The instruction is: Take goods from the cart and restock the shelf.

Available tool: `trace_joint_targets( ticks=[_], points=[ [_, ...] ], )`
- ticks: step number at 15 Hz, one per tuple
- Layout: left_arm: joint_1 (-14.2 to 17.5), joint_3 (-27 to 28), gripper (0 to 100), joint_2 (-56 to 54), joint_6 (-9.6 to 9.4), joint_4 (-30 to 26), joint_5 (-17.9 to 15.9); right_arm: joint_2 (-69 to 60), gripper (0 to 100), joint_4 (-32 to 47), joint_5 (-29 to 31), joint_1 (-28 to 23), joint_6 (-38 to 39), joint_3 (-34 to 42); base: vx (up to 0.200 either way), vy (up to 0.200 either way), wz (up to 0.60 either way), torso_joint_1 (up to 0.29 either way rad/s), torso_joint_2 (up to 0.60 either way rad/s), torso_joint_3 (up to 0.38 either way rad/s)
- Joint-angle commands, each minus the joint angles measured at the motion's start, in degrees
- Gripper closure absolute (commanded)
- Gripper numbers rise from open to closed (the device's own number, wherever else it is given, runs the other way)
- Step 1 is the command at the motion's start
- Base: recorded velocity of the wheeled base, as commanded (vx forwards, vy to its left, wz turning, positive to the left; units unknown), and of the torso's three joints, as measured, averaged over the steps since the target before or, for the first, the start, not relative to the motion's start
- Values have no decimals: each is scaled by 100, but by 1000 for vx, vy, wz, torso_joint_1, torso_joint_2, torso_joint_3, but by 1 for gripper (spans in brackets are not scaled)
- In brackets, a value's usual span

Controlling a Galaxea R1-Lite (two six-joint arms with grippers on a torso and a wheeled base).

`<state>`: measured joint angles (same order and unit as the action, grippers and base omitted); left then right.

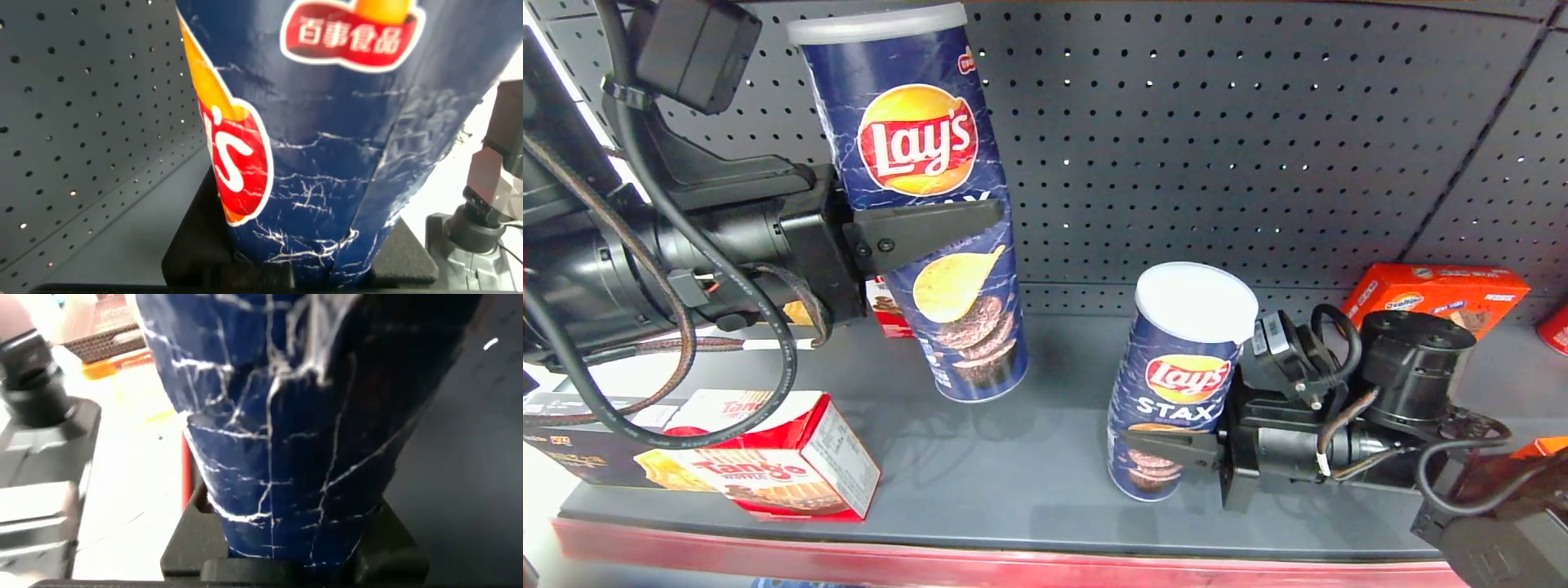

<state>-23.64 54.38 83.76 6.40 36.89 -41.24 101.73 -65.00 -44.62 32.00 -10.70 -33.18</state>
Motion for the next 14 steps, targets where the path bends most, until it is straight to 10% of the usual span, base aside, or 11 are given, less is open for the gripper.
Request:
trace_joint_targets(
  ticks=[1,9,10,14],
  points=[
    [-9,2,100,0,2,-6,2,-66,100,-136,-3,70,-20,339,0,0,0,0,0,0],
    [-9,2,100,0,2,-15,2,295,100,-435,-12,52,-28,585,0,0,0,0,0,0],
    [-9,2,100,0,2,-15,2,295,0,-435,-12,52,-28,585,0,0,0,0,0,0],
    [-9,-15,100,0,2,-24,11,233,0,-602,-3,17,-20,602,0,0,0,0,0,0]
  ],
)
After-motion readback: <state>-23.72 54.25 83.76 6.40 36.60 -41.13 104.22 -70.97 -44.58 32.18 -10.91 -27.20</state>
